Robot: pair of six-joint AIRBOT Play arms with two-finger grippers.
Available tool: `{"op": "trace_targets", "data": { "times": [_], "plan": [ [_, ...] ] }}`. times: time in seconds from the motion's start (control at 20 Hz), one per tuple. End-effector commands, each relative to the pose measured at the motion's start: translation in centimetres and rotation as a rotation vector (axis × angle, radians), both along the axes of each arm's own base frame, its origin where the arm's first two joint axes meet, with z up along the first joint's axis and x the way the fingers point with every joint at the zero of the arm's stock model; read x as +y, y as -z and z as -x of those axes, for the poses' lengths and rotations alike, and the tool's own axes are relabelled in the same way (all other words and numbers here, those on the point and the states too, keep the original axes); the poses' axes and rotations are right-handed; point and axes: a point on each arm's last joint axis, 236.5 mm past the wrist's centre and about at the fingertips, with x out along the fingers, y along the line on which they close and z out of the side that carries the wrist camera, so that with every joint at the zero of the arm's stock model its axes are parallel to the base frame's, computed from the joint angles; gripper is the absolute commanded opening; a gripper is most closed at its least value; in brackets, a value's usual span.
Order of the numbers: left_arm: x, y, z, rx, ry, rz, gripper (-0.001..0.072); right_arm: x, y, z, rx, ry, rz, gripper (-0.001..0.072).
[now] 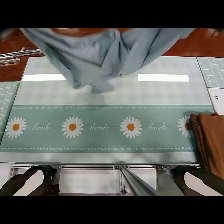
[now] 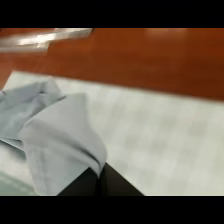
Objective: Fold the shirts.
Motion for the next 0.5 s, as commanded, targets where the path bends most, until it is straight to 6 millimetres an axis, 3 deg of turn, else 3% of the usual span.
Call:
{"op": "trace_targets", "data": {
  "times": [0.0, 0.1, 0.25, 0.35, 0.45],
  "plan": [
    [-0.1, -9.7, 5.1, -0.249, -0.058, -0.090, 0.0019, -4.0, -8.0, 6.5, -0.252, 0.178, 0.145, 0.0022],
    [1.2, -12.5, 8.2, -0.328, -0.153, -0.156, 0.0019, -6.2, -10.4, 10.3, -0.331, 0.290, 0.202, 0.0022],
    [2.7, -14.8, 13.1, -0.424, -0.293, -0.258, 0.0019, -7.6, -12.3, 15.2, -0.398, 0.385, 0.248, 0.0022],
    [3.1, -16.1, 16.5, -0.488, -0.384, -0.326, 0.0020, -8.2, -11.5, 17.8, -0.361, 0.424, 0.267, 0.0022],
    [4.3, -16.2, 19.3, -0.506, -0.499, -0.428, 0.0019, -9.3, -9.4, 19.8, -0.269, 0.473, 0.292, 0.0022]
  ]
}}
